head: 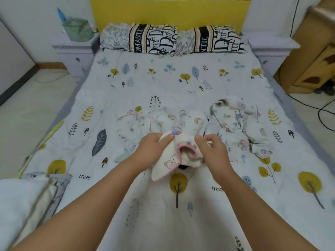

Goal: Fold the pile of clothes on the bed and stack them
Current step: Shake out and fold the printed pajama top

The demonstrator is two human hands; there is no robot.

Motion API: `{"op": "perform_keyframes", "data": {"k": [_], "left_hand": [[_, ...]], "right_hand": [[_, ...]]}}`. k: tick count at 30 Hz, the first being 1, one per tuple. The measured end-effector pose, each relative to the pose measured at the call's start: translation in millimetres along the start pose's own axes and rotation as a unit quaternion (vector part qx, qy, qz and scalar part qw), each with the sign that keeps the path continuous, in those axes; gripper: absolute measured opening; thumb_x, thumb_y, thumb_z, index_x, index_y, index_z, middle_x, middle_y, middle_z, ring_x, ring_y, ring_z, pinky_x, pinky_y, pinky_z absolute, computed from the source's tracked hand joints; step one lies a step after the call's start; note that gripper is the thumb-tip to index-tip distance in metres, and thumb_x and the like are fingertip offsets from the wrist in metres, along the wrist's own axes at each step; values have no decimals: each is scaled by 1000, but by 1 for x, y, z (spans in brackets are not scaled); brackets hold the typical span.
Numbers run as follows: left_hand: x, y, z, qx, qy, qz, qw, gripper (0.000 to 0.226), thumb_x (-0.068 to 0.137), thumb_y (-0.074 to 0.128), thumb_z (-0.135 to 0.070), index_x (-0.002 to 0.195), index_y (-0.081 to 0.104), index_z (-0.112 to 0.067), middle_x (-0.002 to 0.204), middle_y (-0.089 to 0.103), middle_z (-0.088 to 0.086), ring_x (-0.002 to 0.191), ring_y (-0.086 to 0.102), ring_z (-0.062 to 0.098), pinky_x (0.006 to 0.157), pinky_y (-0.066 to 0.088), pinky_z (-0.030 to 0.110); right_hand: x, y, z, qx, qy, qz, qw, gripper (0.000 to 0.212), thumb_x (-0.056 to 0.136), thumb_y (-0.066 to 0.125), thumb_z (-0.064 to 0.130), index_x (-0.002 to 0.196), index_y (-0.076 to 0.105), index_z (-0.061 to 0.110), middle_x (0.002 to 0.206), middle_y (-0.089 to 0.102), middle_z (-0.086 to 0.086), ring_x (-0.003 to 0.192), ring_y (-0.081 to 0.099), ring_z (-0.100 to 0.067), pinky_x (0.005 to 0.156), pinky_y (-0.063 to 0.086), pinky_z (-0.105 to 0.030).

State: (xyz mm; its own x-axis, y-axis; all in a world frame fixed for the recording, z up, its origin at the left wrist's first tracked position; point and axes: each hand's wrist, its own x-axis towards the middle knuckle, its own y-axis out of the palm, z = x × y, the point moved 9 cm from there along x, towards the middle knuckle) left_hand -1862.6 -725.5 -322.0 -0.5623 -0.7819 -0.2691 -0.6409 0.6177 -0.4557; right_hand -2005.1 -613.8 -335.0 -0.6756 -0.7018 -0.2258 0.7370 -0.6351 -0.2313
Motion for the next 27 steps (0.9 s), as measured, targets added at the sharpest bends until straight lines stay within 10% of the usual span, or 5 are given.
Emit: {"op": "perform_keyframes", "data": {"k": [7,14,22,24,27], "left_hand": [[-55,-37,-63,-238,-59,18,969,32,94,50,-36,79,63,-11,62,65,0,58,60,14,58,43,21],[-112,-54,-135,-331,-44,80,939,28,94,49,-29,75,60,-11,59,63,3,52,59,14,53,48,20],[-153,-155,-174,-379,77,-48,921,48,87,48,-10,42,62,-18,44,57,-4,39,54,7,42,43,12],[-164,-165,-189,-439,109,35,891,10,58,67,-13,49,68,-13,53,63,1,48,62,11,48,51,20],[-158,-185,-184,-269,133,51,952,37,57,66,10,89,74,-8,89,71,10,79,70,17,65,59,29]], "right_hand": [[-58,-31,48,6,36,103,994,30,86,49,4,109,56,20,85,49,3,84,49,-13,62,37,-21],[-93,-25,98,-301,-137,85,940,29,80,67,21,103,50,17,97,46,2,95,44,-16,75,39,-28],[-130,-83,229,-56,-220,-11,974,13,88,59,20,80,50,26,75,58,-3,64,53,-18,54,40,-25],[-141,-85,258,-12,-223,24,974,12,89,60,26,84,48,24,70,55,-6,57,52,-15,52,38,-26],[-151,-78,271,-35,-182,145,972,22,85,65,21,92,44,20,74,58,-3,60,56,-10,48,40,-18]]}}
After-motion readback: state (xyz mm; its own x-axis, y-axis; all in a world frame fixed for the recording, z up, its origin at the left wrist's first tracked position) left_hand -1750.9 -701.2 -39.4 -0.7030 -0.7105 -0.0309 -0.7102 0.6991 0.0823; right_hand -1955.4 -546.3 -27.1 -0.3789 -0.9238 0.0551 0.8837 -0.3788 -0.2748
